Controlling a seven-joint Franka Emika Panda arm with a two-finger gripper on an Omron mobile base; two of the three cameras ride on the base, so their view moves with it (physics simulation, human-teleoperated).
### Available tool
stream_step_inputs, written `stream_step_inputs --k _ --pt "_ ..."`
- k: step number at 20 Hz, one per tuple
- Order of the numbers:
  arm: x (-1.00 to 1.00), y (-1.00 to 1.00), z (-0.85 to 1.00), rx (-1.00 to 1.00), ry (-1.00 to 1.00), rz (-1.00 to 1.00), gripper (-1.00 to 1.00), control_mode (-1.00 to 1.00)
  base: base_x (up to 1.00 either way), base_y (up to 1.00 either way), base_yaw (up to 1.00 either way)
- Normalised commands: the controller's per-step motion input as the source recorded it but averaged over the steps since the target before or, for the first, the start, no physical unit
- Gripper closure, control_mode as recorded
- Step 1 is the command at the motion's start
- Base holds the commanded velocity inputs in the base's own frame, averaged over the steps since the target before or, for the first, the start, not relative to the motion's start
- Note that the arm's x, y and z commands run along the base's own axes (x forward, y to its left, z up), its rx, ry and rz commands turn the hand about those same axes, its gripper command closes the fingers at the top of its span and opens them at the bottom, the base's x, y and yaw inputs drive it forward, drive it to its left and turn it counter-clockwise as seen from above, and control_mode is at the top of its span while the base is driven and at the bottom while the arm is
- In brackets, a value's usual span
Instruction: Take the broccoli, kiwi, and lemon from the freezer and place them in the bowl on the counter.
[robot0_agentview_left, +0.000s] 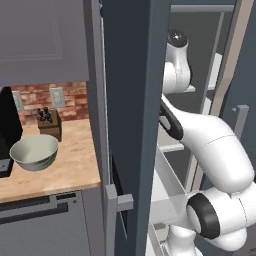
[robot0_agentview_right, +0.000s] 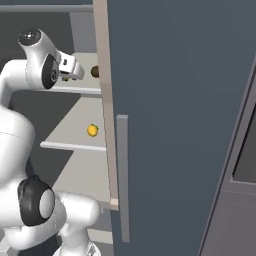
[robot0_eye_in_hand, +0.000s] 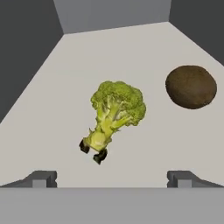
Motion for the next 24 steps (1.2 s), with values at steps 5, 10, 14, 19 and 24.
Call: stream_step_inputs --k 5,10,14,19,24 --pt "0.39 0.07 -0.27 0.0 0.0 0.01 -1.0 -1.0 0.0 0.0 0.0" --pt "0.34 0.01 -0.12 0.0 0.0 0.0 -1.0 -1.0 0.0 0.0 0.0" --pt "0.23 0.0 -0.01 0.0 0.0 0.0 -1.0 -1.0 0.0 0.0 0.0" --pt "0.21 0.02 -0.03 0.0 0.0 0.0 -1.0 -1.0 0.0 0.0 0.0" --pt "0.16 0.05 -0.06 0.0 0.0 0.0 -1.0 -1.0 0.0 0.0 0.0"
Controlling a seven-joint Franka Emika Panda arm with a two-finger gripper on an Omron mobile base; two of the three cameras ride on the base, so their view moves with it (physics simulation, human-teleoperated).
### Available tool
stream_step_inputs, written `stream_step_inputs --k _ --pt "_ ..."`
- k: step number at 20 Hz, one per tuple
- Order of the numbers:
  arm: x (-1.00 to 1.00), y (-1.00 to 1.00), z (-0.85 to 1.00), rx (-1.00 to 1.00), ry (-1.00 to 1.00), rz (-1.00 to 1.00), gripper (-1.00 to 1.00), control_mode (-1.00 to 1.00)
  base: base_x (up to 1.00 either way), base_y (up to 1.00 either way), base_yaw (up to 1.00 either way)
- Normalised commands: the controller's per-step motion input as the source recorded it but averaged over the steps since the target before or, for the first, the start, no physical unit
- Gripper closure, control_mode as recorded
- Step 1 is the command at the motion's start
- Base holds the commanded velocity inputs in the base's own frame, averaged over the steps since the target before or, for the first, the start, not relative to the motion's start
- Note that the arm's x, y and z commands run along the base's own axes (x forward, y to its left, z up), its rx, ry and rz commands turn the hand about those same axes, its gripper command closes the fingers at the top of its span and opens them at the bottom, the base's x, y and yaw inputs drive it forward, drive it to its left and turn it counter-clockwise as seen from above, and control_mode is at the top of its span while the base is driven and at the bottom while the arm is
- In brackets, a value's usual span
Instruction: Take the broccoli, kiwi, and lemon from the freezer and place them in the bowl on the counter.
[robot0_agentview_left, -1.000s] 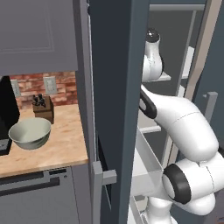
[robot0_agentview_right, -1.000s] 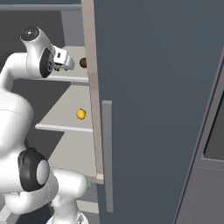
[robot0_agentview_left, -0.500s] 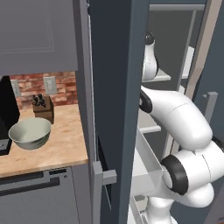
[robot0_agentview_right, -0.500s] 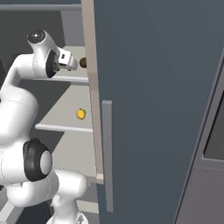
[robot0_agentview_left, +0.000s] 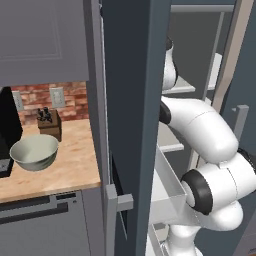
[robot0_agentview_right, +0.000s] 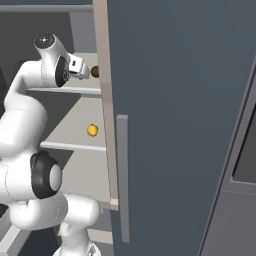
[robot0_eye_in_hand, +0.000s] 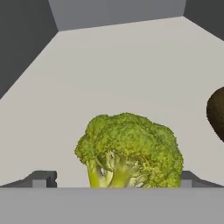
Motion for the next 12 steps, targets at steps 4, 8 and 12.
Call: stream_step_inputs --k 4,8,12 --pt "0.09 0.11 -0.05 0.0 0.0 0.0 1.0 -1.0 0.0 0.0 0.0" --pt "0.0 0.0 0.0 0.0 0.0 0.0 1.0 -1.0 0.0 0.0 0.0" --pt "-0.22 -0.08 0.0 0.0 -0.07 0.0 1.0 -1.0 0.0 0.0 0.0"
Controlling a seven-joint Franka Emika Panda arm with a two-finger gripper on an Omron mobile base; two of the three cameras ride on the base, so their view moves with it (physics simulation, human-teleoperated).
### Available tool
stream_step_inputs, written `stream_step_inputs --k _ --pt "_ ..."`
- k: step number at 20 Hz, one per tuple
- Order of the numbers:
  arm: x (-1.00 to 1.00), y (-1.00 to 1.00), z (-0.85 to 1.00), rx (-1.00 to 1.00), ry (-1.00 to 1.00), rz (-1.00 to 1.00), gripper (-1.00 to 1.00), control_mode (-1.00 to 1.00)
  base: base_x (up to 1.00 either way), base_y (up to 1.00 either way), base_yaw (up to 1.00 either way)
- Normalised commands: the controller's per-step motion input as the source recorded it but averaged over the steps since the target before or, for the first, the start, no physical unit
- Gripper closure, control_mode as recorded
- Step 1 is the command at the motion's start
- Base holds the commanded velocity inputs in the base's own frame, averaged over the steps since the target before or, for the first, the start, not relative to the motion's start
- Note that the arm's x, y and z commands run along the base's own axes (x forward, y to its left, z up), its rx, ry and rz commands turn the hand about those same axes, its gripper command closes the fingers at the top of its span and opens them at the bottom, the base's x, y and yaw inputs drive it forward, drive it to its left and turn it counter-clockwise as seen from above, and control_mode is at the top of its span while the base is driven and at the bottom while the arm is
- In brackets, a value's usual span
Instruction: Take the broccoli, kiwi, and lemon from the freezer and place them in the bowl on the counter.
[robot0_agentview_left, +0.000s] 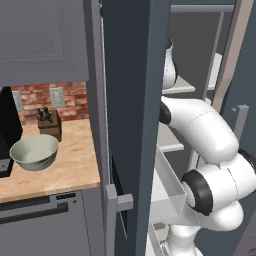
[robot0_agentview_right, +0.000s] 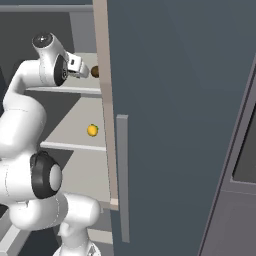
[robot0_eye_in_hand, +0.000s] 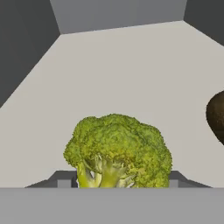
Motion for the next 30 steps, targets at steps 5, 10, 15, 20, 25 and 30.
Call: stream_step_inputs --k 5,10,15,20,25,30 --pt "-0.81 -0.52 0.0 0.0 -0.16 0.0 1.0 -1.0 0.0 0.0 0.0" --pt "-1.0 -0.52 0.0 0.0 0.0 0.0 1.0 -1.0 0.0 0.0 0.0" --pt "-1.0 -0.17 0.26 0.0 0.02 0.0 1.0 -1.0 0.0 0.0 0.0" --pt "-1.0 -0.01 0.54 0.0 0.15 -0.01 1.0 -1.0 0.0 0.0 0.0" --pt "-1.0 -0.14 0.25 0.0 0.28 -0.05 1.0 -1.0 0.0 0.0 0.0" --pt "-1.0 -0.35 -0.1 0.0 0.21 -0.01 1.0 -1.0 0.0 0.0 0.0"
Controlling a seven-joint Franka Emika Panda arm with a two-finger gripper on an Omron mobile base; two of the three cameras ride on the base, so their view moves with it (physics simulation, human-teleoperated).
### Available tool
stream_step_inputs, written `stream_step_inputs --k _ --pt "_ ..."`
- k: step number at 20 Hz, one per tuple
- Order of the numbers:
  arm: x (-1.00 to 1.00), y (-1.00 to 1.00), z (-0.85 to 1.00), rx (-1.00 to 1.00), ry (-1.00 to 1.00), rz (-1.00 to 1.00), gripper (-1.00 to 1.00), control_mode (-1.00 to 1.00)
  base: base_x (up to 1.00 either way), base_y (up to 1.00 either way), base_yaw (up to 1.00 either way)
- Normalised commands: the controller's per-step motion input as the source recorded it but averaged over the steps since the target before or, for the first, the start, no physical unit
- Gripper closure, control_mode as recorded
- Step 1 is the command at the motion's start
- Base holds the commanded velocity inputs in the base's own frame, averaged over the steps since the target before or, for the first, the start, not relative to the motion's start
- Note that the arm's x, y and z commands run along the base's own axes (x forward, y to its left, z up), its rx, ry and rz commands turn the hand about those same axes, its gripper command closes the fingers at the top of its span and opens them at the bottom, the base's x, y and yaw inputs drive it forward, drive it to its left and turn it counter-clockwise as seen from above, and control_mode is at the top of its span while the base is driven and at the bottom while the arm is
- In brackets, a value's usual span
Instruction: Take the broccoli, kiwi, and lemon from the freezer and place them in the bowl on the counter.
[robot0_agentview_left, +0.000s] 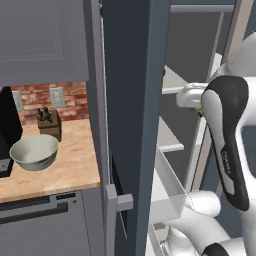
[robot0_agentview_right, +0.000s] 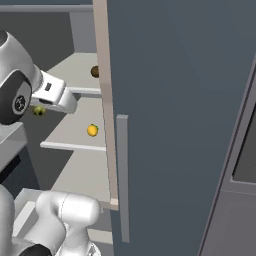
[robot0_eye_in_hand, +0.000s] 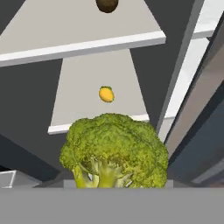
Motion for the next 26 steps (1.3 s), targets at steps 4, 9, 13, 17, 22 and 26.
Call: stream_step_inputs --k 4,9,13,17,22,26 --pt "-0.96 -0.48 -0.43 -0.01 0.05 0.0 1.0 -1.0 0.0 0.0 0.0" --pt "-0.79 -0.13 -0.42 -0.04 0.01 0.0 1.0 -1.0 0.0 0.0 0.0" --pt "-0.1 0.12 -0.05 -0.15 0.0 0.0 1.0 -1.0 0.0 0.0 0.0" --pt "0.0 0.14 0.0 -0.11 0.0 0.0 1.0 -1.0 0.0 0.0 0.0" --pt "0.0 0.0 0.0 -0.02 0.0 0.01 1.0 1.0 -0.23 -0.2 0.03" --pt "0.0 0.0 0.0 0.0 0.0 0.0 1.0 1.0 -1.0 -0.69 0.0"
